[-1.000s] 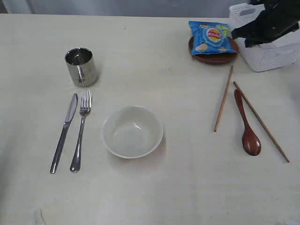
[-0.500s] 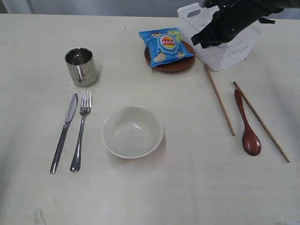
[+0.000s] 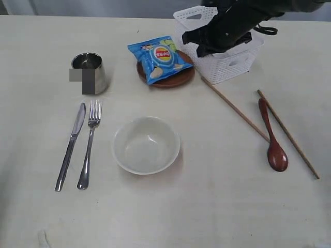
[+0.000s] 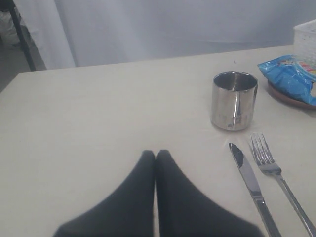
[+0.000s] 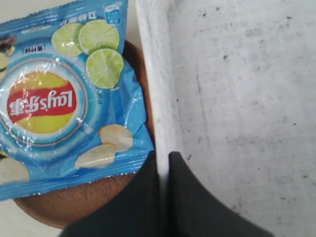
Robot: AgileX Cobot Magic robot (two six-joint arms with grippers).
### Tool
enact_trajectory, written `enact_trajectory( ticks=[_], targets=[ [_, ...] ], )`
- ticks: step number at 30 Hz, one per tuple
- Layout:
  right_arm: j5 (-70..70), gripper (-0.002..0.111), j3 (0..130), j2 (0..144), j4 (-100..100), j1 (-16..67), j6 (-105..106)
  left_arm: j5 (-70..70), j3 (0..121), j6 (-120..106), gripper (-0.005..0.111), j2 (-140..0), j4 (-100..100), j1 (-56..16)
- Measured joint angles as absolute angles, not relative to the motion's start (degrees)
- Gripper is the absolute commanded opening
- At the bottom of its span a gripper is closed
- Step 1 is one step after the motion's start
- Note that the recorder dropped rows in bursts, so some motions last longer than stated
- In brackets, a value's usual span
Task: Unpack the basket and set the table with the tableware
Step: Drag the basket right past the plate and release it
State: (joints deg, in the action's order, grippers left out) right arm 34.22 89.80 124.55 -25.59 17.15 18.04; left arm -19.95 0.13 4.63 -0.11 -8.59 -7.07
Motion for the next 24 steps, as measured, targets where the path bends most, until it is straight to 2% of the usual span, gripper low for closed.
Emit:
enact_trajectory(
  ticks=[12,24],
  targets=[
    [27.9,-0.001,89.8,124.9,-23.5,23.9,-8.2,-20.0,0.1,4.6,0.000,-0.1,-8.6,-7.1],
    [33.5,-0.001,89.8,122.7,-5.1,19.9,-24.7,-20.0,0.1,4.6,0.000,-0.1,-8.6,-7.1]
  ],
)
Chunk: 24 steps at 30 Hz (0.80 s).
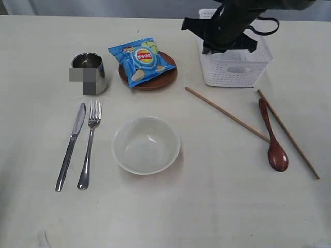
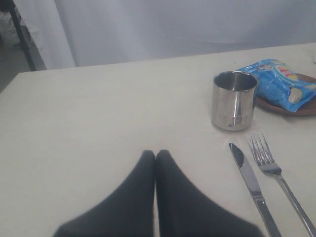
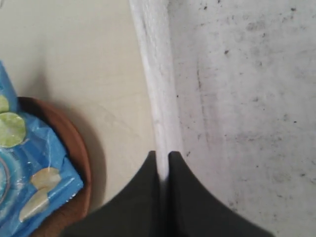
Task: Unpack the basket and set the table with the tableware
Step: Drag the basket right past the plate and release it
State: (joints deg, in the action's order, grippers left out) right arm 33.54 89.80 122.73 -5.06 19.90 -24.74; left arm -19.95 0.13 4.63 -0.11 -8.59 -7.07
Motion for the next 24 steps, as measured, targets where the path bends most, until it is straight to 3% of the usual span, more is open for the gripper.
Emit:
enact_trajectory(
  ticks=[10,24],
  targets=[
    [42.8,-0.001,89.8,121.1,-4.7,20.5,-25.5,-20.0,0.1,4.6,0.000,-0.1,-8.6,-7.1],
    [42.4,0.000,89.8,121.0,-6.6,24.0,-25.5,-20.0,0.1,4.6,0.000,-0.1,-8.6,-7.1]
  ],
)
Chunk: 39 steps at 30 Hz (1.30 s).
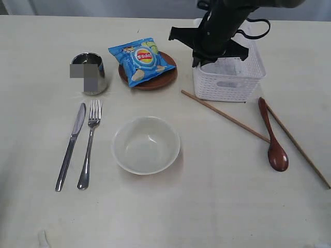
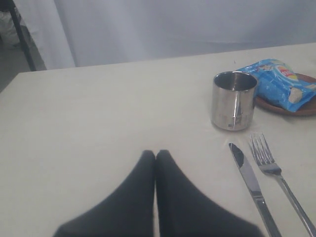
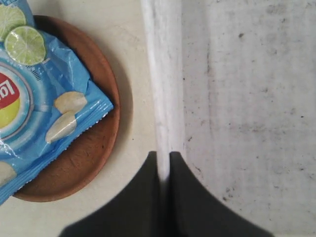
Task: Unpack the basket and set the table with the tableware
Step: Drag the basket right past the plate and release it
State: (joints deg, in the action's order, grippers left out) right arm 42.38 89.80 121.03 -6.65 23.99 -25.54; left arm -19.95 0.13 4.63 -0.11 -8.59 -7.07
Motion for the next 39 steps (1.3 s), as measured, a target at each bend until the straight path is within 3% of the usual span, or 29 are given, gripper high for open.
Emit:
enact_trajectory(
  ticks=[3,9,12,18,29,32,36,39],
  targets=[
    [42.4,0.004,89.8,121.0,-6.8,24.0,-25.5,-20.0,0.1,4.6,0.000,-0.1,-8.6,-7.1],
    [42.1,0.046,89.7,121.0,-8.4,23.9,-25.4,-20.0,0.1,4.6,0.000,-0.1,-8.6,-7.1],
    [42.1,0.053,89.5,121.0,-8.6,23.9,-25.4,-20.0,0.1,4.6,0.000,-0.1,-8.6,-7.1],
    [42.2,0.052,89.1,118.2,-8.4,23.8,-19.9,-20.0,0.1,4.6,0.000,-0.1,-8.6,-7.1],
    [48.3,0.039,89.2,100.2,-8.1,23.8,6.7,-20.0,0.1,4.6,0.000,-0.1,-8.6,-7.1],
    [54.6,0.028,89.2,98.2,-8.1,23.8,10.7,-20.0,0.1,4.6,0.000,-0.1,-8.6,-7.1],
    [61.9,0.002,89.1,97.9,-8.1,23.8,12.1,-20.0,0.1,4.6,0.000,-0.1,-8.6,-7.1],
    [64.3,0.000,87.6,97.6,-8.1,23.8,12.1,-20.0,0.1,4.6,0.000,-0.1,-8.6,-7.1]
  ],
)
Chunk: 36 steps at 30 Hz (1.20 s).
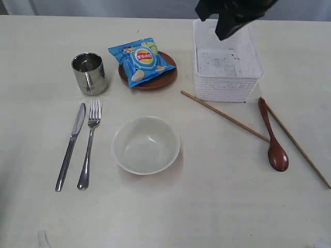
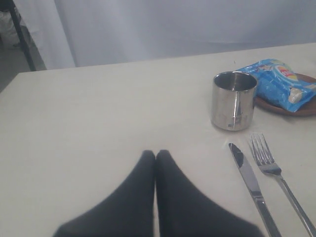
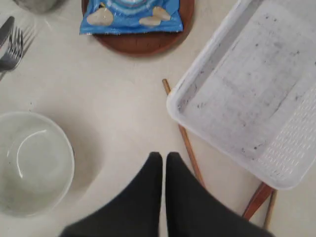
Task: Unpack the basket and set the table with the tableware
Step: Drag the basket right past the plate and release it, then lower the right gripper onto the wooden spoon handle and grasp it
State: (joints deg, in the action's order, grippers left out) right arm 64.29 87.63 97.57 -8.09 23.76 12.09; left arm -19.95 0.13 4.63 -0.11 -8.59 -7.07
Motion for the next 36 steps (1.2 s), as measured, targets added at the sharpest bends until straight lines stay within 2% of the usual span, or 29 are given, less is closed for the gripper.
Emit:
enact_trajectory(
  ticks=[6,15,22,30,36],
  targets=[
    [63.1,0.000,78.2,94.1,-7.2,23.8,11.8,-20.0,0.1,4.6,0.000,-0.1,-8.6,-7.1],
    [57.8,0.000,62.2,91.2,4.3,23.8,11.1,-20.0,0.1,4.6,0.000,-0.1,-8.6,-7.1],
    [50.7,0.000,61.0,92.8,7.0,23.8,13.4,-20.0,0.1,4.6,0.000,-0.1,-8.6,-7.1],
    [47.2,0.000,60.9,101.3,7.0,22.9,19.7,-20.0,0.1,4.6,0.000,-0.1,-8.6,-7.1],
    [46.2,0.000,60.9,103.0,3.3,14.9,20.3,-20.0,0.1,4.6,0.000,-0.1,-8.6,-7.1]
  ],
)
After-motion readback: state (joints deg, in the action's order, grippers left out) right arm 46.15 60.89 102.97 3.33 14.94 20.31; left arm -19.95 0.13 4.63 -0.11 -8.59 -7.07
